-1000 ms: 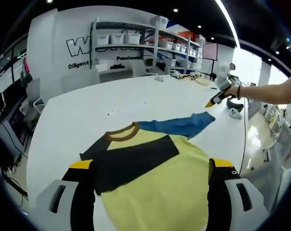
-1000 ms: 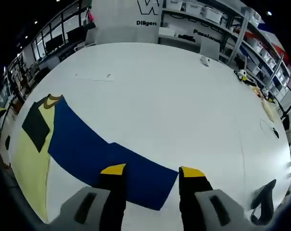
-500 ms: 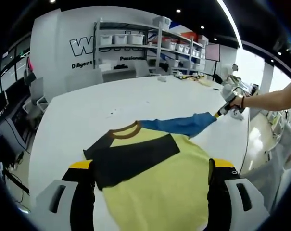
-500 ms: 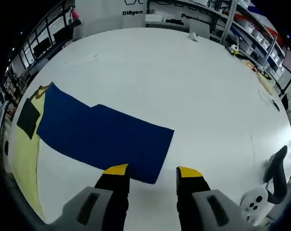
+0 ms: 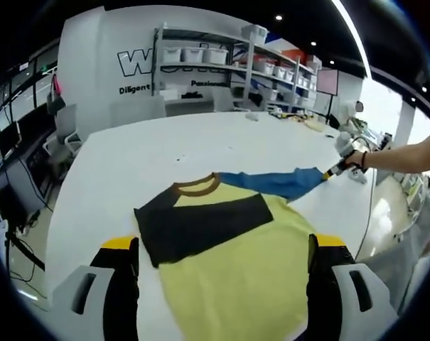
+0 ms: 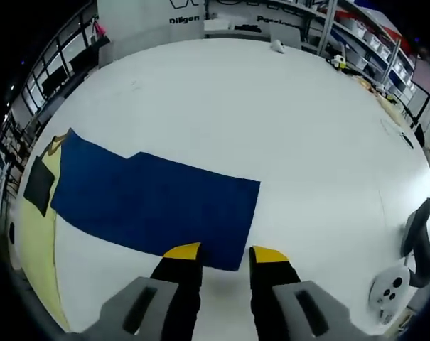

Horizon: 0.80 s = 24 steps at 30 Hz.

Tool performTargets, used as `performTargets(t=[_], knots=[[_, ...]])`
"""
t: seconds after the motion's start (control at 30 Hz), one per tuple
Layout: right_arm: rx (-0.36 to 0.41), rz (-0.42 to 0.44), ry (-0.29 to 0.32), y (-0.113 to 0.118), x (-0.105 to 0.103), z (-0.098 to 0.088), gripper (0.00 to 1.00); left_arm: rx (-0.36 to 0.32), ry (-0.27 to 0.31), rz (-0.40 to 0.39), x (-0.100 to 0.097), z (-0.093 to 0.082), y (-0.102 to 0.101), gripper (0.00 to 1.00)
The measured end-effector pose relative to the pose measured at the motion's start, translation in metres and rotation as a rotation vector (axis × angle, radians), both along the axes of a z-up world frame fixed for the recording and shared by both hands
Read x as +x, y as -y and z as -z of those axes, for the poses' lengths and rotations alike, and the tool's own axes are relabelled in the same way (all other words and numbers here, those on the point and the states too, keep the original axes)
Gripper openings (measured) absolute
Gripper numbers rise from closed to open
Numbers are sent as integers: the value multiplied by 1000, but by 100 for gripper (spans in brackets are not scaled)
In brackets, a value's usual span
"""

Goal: Fold the garment on the visible template until the final outline fits inside the template.

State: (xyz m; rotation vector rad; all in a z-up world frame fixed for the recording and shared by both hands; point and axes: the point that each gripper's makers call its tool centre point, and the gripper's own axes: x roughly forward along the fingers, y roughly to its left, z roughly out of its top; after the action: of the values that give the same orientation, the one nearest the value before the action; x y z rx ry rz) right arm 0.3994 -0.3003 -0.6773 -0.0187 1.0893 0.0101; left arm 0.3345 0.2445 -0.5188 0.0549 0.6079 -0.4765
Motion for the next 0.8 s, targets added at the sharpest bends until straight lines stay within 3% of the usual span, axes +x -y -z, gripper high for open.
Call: performTargets(t=[0.1, 0.23, 0.53, 0.8], knots=[[-2, 4, 2, 1, 0, 0, 15, 7, -14, -20, -3, 4, -5, 99], [-20, 2, -2, 3, -1, 0, 1, 17, -29, -28, -7, 8, -9, 99], [-27, -16, 6, -3, -1, -13, 0, 36, -34, -38, -11, 8, -15, 99], [20, -66, 78, -28, 9, -51, 0, 17, -44, -18, -18, 7, -13, 99]])
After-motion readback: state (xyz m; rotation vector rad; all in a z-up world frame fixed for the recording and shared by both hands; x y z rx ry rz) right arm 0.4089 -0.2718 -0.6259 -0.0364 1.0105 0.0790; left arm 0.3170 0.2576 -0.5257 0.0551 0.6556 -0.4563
